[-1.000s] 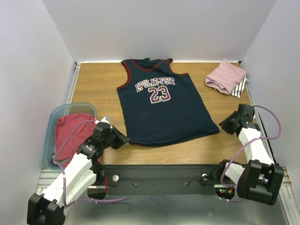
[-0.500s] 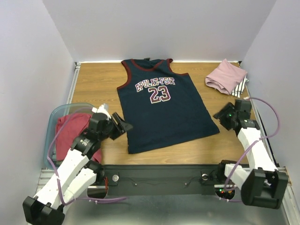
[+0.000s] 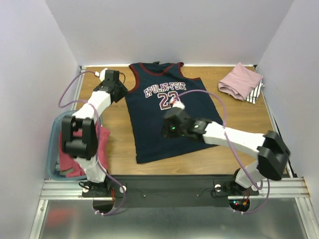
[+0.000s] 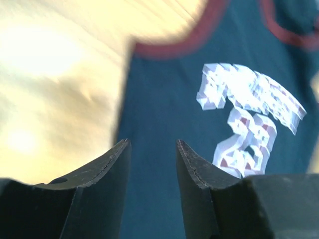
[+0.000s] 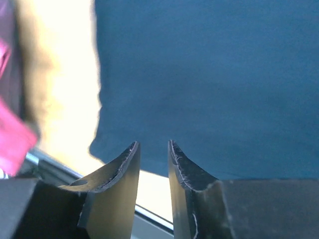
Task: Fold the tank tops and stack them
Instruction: Flatten the tank top out
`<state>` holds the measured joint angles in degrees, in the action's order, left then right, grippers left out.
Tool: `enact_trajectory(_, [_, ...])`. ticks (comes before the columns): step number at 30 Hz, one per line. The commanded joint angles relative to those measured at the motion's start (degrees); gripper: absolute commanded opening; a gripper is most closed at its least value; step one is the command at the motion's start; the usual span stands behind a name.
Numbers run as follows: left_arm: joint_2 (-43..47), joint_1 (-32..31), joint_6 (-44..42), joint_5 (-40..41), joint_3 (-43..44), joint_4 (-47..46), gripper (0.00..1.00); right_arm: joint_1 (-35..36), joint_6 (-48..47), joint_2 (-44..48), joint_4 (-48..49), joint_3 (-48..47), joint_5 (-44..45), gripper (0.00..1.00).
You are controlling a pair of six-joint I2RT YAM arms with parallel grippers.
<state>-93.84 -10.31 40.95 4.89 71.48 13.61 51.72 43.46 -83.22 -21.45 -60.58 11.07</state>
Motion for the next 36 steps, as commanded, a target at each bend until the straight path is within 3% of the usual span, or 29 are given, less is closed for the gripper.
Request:
enact_trajectory(1, [-8.5,1.0,-5.5,4.3,9.3,2.3,0.51,8.2,-0.5,-5.4,2.1,-7.1,6.2,0.34])
enact_trajectory(4, [-14.9,1.2,-7.2,6.0,15.5,4.2,0.51,13.1,-1.7,-11.9,2.1,-11.9,6.6,0.31])
enact_trajectory(13, [-23.7,1.6,-9.7,4.8,20.6,3.6,0.48,21.0,-2.2,-22.8,1.6,-18.3,7.7,0.32])
enact_trajectory(18, [-24.7,1.7,-10.0,5.4,20.5,3.2,0.46,24.3,-2.4,-27.9,0.1,-23.3,9.6,0.32])
enact_trajectory(27, [-25.2,1.8,-10.3,4.0,20.4,2.0,0.4,28.0,-0.8,-37.5,-8.9,-30.7,20.6,0.33])
enact_trajectory(36, [-25.8,1.9,-10.5,2.8,20.2,1.2,0.39,30.5,-0.9,-38.6,-13.5,-35.4,27.5,0.34])
